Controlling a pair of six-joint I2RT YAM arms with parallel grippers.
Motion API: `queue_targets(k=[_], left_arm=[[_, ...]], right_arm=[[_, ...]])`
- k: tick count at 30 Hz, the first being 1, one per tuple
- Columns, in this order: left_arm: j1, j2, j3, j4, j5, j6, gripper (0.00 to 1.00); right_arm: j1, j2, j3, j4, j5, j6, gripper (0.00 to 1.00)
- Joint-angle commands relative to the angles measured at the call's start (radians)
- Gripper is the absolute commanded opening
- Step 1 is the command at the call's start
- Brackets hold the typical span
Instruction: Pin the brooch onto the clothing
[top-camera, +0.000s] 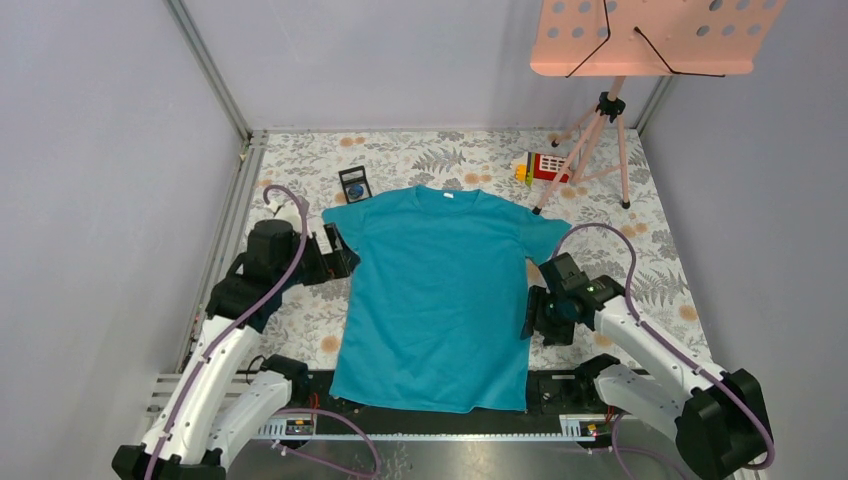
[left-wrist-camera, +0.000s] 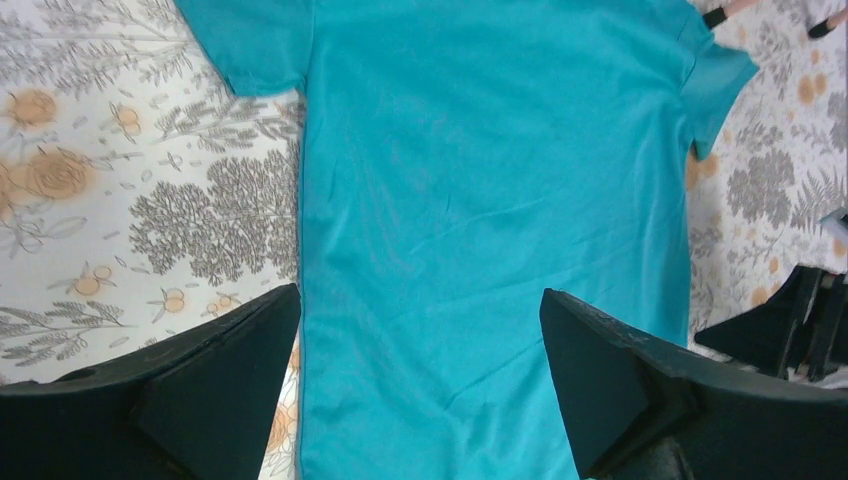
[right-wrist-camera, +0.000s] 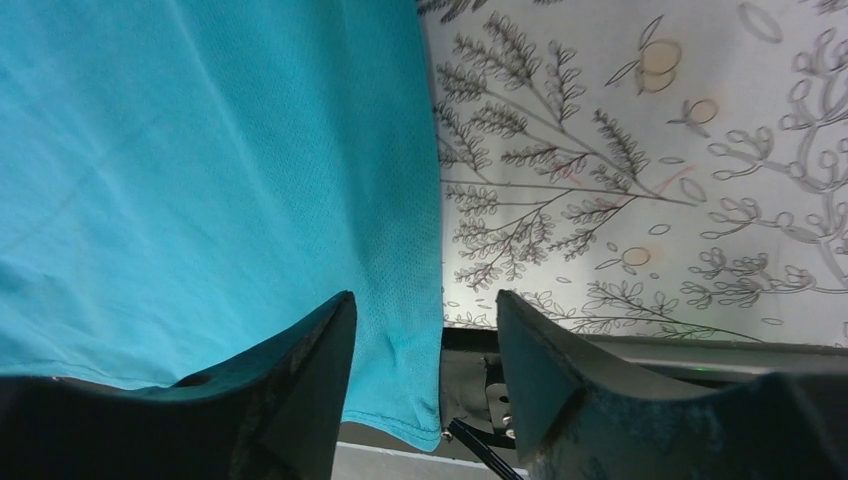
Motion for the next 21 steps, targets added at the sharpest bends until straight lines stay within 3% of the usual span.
queue_targets(k=[1,5,11,21], left_arm=[[0.024,0.041,0.112,0.032,-0.041,0.017,0.99],[0.056,0.094,0.140,0.047,-0.043,0.063,0.99],[0.123,0.159,0.137,0.113,-0.022,0.096,0.99],[0.184,0.222,0.090,0.246,-0.012,0.107,0.99]], right_arm=[[0.051,-0.019,-0.024,-0.014,0.038,0.057,0.58],[0.054,-0.050,-0.044,-0.022,0.069,0.095,0.51],[0.070,0.037,-0.051,0.004,0.009,0.107,0.43],[0.090,0.035,-0.074,0.034,-0.043,0.132,0.42]])
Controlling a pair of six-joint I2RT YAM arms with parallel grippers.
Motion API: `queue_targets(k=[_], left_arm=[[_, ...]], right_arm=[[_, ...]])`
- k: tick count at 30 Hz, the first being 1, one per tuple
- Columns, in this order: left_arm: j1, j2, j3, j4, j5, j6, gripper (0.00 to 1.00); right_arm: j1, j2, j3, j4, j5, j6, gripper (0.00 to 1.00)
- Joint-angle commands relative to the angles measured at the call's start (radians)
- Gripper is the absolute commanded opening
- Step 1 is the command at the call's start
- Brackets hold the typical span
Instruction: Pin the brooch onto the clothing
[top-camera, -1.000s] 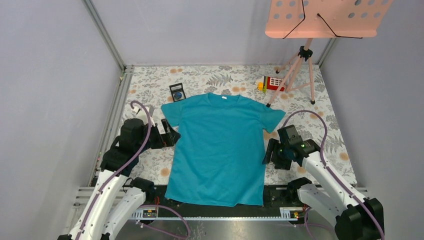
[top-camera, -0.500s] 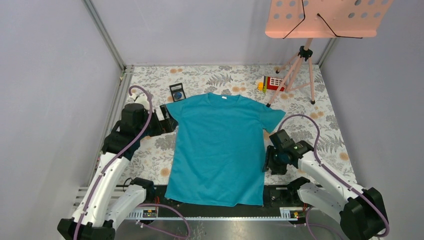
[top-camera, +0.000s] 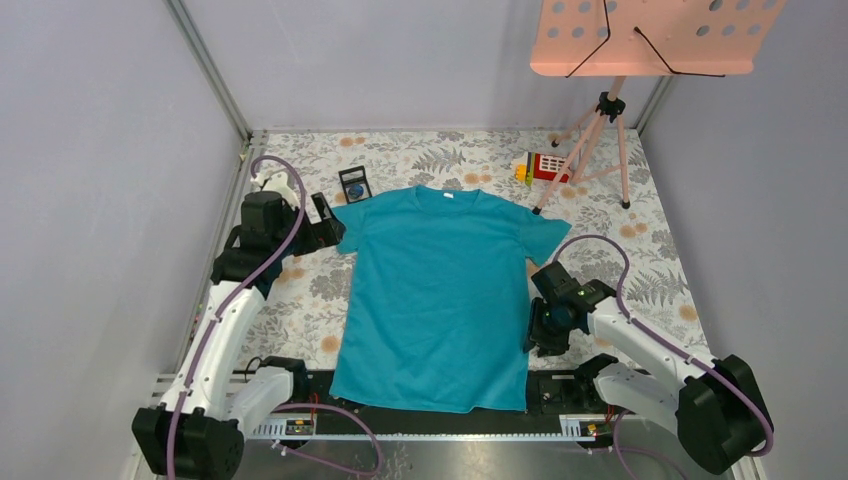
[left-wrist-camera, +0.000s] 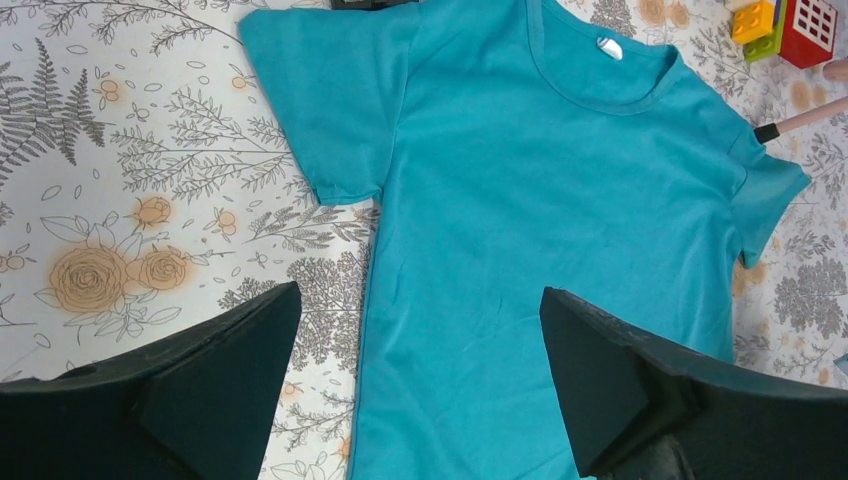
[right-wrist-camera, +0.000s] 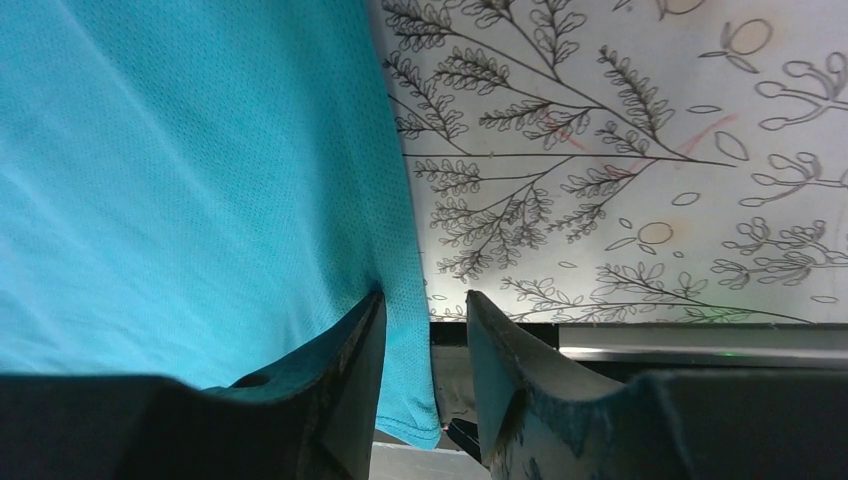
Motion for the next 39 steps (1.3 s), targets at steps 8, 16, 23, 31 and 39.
queue_targets(k=[8,16,23,31,39], left_arm=[[0.066,-0.010,-0.033,0.104,-0.007,0.035,0.99],[0.070,-0.027,-0.043,0.101,-0.011,0.032,0.99],[0.073,-0.024,-0.039,0.103,-0.001,0.033,0.99],[0.076,-0.034,-0.045,0.103,0.016,0.030,0.99],[0.082,-0.042,-0.044,0.103,0.051,0.030,0.99]], right_arm=[[0.027,0.040,-0.014,0.036,-0.080,0.013,0.38],[0.038,0.062,-0.018,0.029,-0.072,0.016,0.31],[0.038,0.047,-0.038,0.039,-0.072,0.034,0.16],[0.037,0.043,0.022,-0.029,-0.019,0.038,0.00],[0.040,0.068,0.100,-0.203,0.153,0.011,0.00]])
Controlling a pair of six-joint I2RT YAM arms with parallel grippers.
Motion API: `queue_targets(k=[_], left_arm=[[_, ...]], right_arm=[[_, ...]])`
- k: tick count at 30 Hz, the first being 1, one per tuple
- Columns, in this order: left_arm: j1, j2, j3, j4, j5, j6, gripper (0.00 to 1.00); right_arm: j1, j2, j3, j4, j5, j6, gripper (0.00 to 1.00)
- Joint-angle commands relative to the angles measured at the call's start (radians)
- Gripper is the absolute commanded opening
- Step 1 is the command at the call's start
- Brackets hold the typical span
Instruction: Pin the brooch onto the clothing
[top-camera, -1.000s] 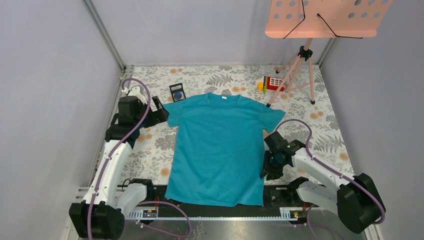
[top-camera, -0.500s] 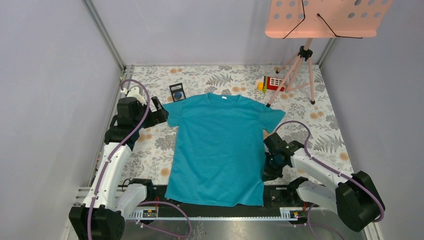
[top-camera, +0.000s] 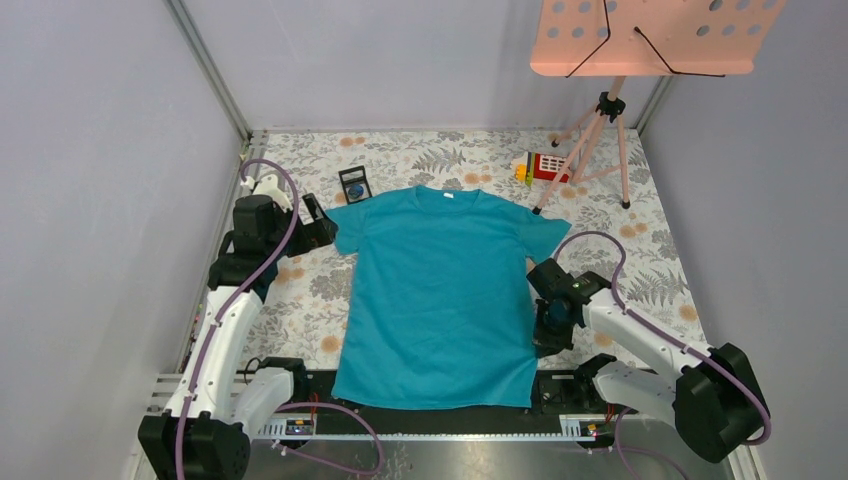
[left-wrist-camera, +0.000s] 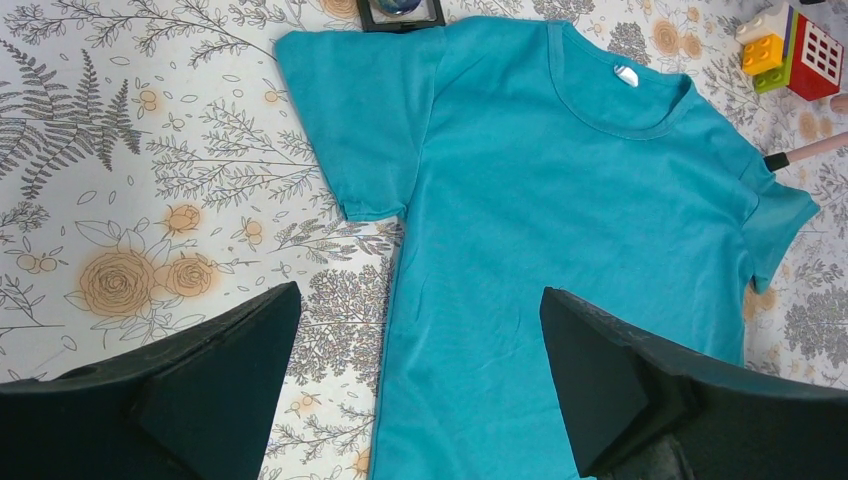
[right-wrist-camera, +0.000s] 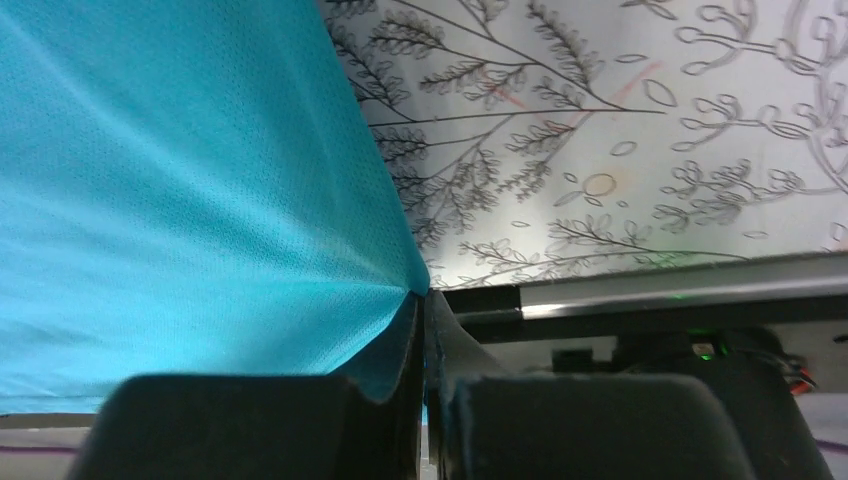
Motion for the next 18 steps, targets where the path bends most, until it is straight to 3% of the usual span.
queue_targets(k=[1,11,18], left_arm=[[0.014,-0.027,-0.001,0.047,0.040,0.012,0.99],[0.026,-0.026,-0.006,0.052,0.083,0.008,0.99],[0.026,-0.026,-0.008,0.058,0.049,0.019,0.98]], right_arm=[[0.011,0.021,0.051,-0.116,0.110,-0.011,0.00],[0.043,0.058,0.047,-0.099,0.100,0.015,0.00],[0.043,-0.027,0.156,-0.071,0.074,0.007,0.43]])
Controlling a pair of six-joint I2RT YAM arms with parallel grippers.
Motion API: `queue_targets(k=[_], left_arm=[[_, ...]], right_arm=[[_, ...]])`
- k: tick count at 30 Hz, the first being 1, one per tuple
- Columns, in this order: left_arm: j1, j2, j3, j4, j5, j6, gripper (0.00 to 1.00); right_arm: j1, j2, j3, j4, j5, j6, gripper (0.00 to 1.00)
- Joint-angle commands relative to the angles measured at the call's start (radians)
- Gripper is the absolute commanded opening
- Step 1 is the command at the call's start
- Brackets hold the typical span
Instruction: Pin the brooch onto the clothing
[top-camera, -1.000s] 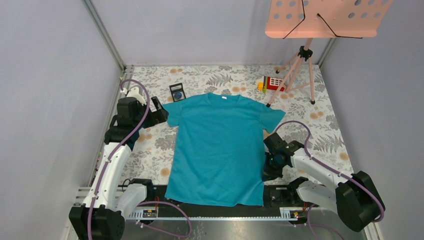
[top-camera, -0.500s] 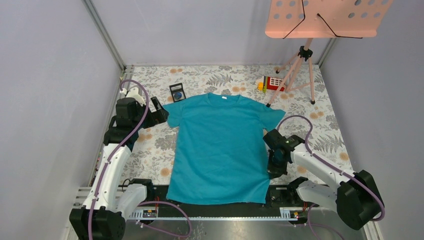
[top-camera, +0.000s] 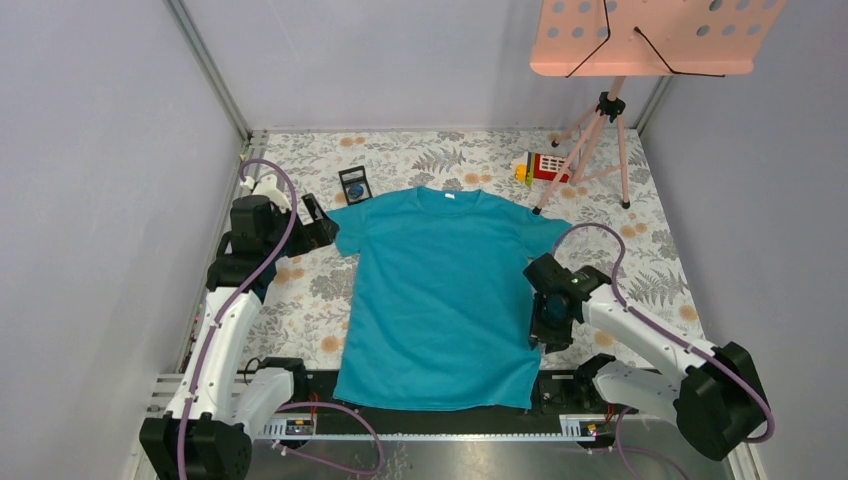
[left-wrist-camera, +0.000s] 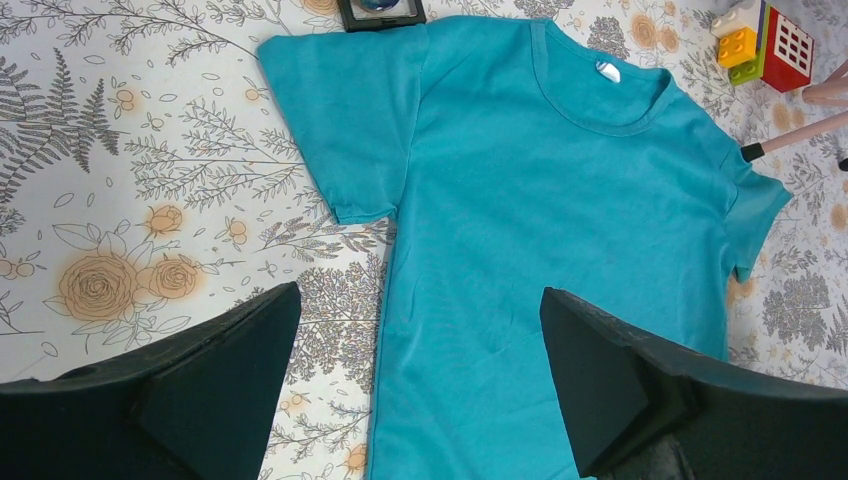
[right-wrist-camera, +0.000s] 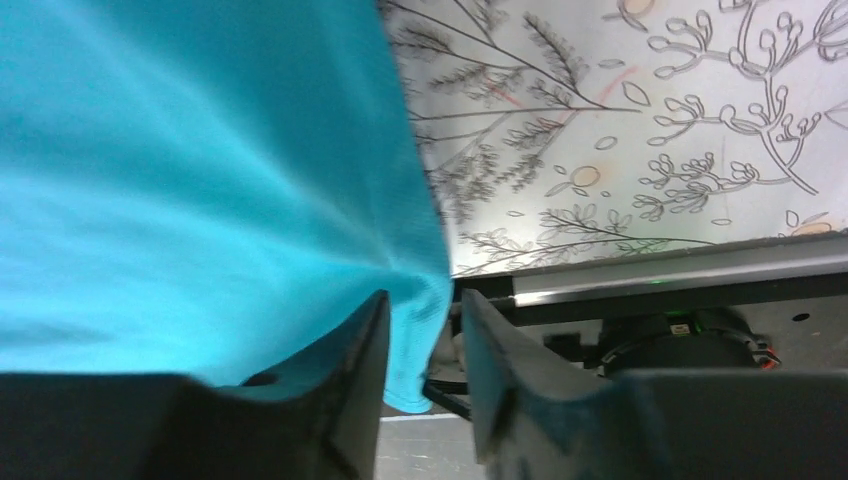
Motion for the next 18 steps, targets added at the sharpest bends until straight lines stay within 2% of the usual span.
queue_targets(k=[1,4,6,11,18], left_arm=[[0.006,-0.015,-0.004,0.063,-0.018,0.021,0.98],[0.004,0.023,0.029,0.070,-0.022,0.022,0.98],[0.000,0.060,0.073,0.071,-0.019,0.022,0.97],[-0.072,0.177,0.189,0.082,-0.097,0.029,0.97],[-0.149,0.416,0.330,0.166,-0.173,-0.010,0.96]], right_arm=[[0.011,-0.058,0.122,-0.001,0.009,-0.004,0.47],[0.011,-0.069,0.198,0.006,0.022,-0.033,0.57],[0.011,-0.071,0.233,0.025,0.028,-0.058,0.60],[0.011,-0.096,0.255,0.121,0.012,-0.086,0.62],[0.011,-0.199,0.175,0.292,-0.008,-0.078,0.63]])
